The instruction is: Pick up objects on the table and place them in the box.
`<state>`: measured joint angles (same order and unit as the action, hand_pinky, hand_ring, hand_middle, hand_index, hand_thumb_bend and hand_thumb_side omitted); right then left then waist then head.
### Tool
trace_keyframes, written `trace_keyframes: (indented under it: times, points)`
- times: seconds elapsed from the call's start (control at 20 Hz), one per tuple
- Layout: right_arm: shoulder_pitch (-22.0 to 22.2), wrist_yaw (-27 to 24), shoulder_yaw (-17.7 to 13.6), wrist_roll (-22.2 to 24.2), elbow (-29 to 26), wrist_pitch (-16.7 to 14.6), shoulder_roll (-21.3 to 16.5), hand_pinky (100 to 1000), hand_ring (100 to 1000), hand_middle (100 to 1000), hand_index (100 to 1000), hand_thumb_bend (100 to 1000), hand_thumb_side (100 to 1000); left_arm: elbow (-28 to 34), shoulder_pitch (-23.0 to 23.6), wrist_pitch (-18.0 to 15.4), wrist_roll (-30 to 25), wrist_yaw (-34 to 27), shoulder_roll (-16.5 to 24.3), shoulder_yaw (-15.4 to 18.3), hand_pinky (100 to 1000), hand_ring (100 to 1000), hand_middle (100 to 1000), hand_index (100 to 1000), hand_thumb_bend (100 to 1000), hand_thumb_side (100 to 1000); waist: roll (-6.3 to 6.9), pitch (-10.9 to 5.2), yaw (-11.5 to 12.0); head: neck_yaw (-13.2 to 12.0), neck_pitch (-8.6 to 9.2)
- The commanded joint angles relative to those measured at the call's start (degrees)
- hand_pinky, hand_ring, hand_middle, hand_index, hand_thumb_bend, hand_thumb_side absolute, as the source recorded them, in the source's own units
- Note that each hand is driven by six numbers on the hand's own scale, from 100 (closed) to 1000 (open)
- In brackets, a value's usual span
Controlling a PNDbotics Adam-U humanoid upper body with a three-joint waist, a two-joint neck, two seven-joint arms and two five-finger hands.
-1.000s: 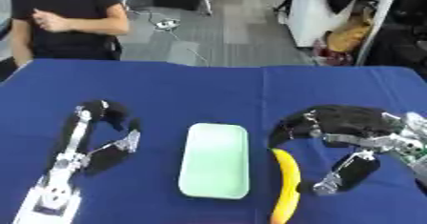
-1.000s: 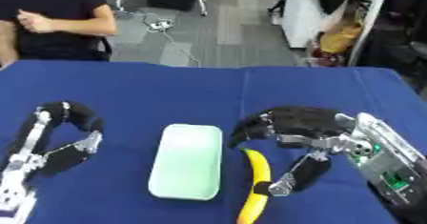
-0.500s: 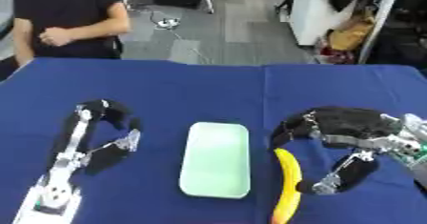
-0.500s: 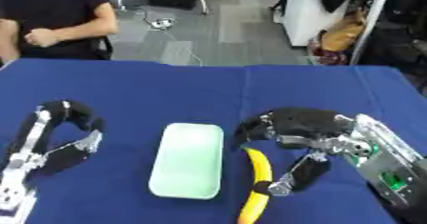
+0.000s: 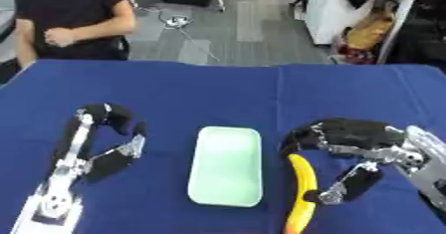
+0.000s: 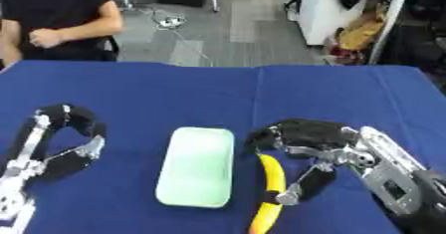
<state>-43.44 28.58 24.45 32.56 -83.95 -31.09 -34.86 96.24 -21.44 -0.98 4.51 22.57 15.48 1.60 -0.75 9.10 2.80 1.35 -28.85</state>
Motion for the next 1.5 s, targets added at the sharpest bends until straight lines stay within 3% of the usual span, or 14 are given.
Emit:
trace_keyframes:
  times: [0.05, 1.1, 1.5]
  points:
    - [-0.4, 1.4, -1.0, 7.5, 1.0, -9.3, -0.4, 690, 782, 779, 856, 410, 368, 1.5, -1.0, -0.1, -0.1, -0.5, 0.3, -0.1, 653, 455, 451, 592, 100, 202, 0.23, -0.62, 0.1, 0.5, 0.90]
    - [0.3, 4.2, -1.4, 5.3, 3.5, -10.8, -0.1, 684, 780, 779, 856, 393, 375, 1.6, -1.3, -0.2, -0.3, -0.6, 0.0, -0.2, 653, 454, 451, 592, 100, 202, 0.83, 0.01, 0.1, 1.0, 0.92]
    - [1.5, 8.2, -2.3, 3.9, 7.6, -11.8, 0.9, 680, 778, 779, 856, 389, 372, 1.7, -1.5, -0.3, -0.4, -0.8, -0.2, -0.2, 654, 454, 452, 593, 100, 202, 1.46, 0.42, 0.4, 1.6, 0.94]
